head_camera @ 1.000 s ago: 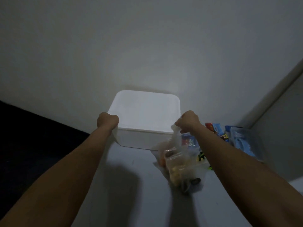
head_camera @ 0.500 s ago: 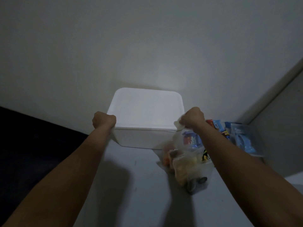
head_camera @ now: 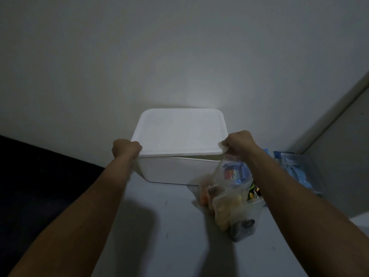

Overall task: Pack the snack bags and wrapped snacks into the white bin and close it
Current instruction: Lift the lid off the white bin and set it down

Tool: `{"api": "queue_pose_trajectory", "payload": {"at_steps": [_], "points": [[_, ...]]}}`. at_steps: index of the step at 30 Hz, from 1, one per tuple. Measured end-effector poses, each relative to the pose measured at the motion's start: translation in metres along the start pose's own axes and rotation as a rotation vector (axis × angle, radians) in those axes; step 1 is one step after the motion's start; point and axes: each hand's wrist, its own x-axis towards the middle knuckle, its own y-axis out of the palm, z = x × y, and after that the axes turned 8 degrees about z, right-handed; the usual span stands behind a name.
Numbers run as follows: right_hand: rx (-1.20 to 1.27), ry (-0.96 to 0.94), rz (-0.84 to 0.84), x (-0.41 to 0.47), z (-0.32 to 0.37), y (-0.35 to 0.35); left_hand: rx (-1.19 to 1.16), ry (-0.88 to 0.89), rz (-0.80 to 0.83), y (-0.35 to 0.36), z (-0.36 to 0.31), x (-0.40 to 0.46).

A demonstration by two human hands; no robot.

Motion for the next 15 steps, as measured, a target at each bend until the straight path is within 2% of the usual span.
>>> {"api": "queue_pose_trajectory", "payload": {"at_steps": [4,7,12,15], "points": [[0.245,-0.049,0.064,-0.015,0.02,-0.004,-0.214,-0.052,0.009,-0.008,-0.007,-0.001],[0.346,-0.117,0.087,-0.027,0.027,0.002,-0.259,-0.026,-0.005,-0.011,-0.016,-0.004],[0.39,-0.177,0.211,-0.047,0.029,0.0,-0.269,0.11,-0.117,-0.025,-0.033,-0.009],[0.279,-0.169,0.39,-0.057,0.02,-0.013,-0.239,0.168,-0.132,-0.041,-0.039,-0.017]]}}
